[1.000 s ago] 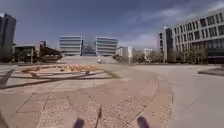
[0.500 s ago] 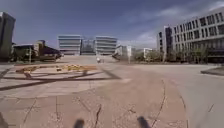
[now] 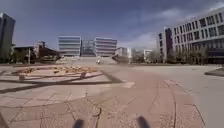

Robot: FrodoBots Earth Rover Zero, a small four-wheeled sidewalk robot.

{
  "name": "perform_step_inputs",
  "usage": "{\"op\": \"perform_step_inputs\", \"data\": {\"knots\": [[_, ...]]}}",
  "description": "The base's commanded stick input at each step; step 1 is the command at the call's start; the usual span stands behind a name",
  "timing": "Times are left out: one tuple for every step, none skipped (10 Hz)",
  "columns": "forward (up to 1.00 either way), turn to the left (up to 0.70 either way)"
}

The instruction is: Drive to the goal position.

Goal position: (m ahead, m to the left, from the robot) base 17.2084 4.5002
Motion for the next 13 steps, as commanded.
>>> {"op": "perform_step_inputs", "data": {"knots": [[0.67, 0.0], [0.68, 0.0], [0.69, 0.0], [0.69, 0.0], [0.69, 0.0], [0.69, 0.0], [0.69, 0.0], [0.7, 0.0], [0.7, 0.0], [0.7, 0.0], [0.7, 0.0], [0.69, 0.0], [0.69, 0.0]]}}
